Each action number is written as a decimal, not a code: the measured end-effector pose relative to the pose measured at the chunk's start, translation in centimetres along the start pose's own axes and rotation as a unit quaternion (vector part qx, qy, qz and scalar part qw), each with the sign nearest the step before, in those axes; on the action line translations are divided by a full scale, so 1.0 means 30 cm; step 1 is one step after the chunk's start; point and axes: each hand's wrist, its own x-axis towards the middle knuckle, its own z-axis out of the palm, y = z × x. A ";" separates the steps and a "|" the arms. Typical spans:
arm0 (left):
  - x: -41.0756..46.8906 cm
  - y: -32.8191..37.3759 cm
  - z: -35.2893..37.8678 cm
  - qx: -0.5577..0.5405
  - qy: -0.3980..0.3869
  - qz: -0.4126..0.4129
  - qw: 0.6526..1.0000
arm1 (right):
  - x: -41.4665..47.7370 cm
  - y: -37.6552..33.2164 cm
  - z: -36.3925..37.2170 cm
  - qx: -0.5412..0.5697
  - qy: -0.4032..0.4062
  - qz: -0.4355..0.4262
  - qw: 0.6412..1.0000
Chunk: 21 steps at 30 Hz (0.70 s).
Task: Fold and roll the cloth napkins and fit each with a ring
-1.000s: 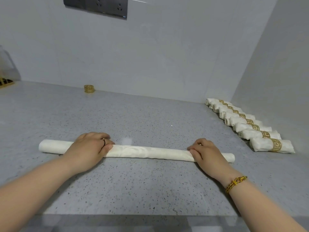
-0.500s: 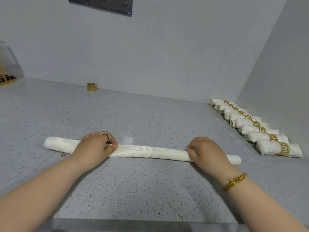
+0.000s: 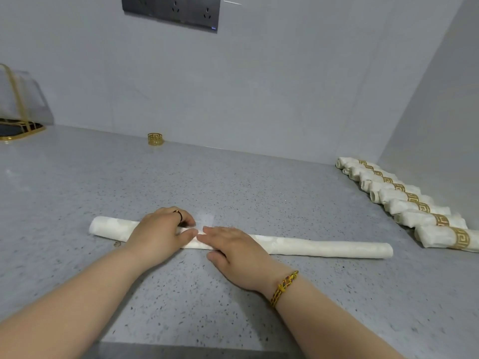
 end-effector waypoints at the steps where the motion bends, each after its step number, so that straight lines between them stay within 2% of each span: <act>1: 0.002 -0.005 -0.016 0.017 -0.016 -0.008 1.000 | 0.000 0.002 0.000 -0.006 -0.002 -0.002 1.000; 3: 0.015 -0.029 -0.056 0.045 -0.064 -0.038 0.996 | 0.001 0.004 0.001 -0.006 -0.001 0.000 1.000; 7: 0.032 -0.084 -0.158 0.018 -0.173 -0.113 0.978 | -0.002 0.003 0.001 0.002 0.000 0.005 1.000; 12: 0.037 -0.097 -0.242 0.132 -0.278 -0.160 0.938 | -0.005 -0.008 -0.002 0.003 -0.005 0.010 1.000; 14: 0.039 -0.110 -0.259 0.138 -0.297 -0.182 0.927 | -0.006 -0.009 -0.002 0.005 -0.004 0.011 1.000; 17: 0.026 -0.133 -0.287 0.054 -0.296 -0.199 0.933 | -0.008 -0.010 -0.002 0.012 -0.001 0.015 1.000; 19: 0.007 -0.130 -0.314 -0.057 -0.279 -0.224 0.932 | -0.011 -0.010 -0.003 0.016 0.004 0.020 1.000; 21: -0.012 -0.121 -0.333 -0.201 -0.231 -0.260 0.916 | -0.013 -0.009 -0.005 0.020 0.006 0.023 1.000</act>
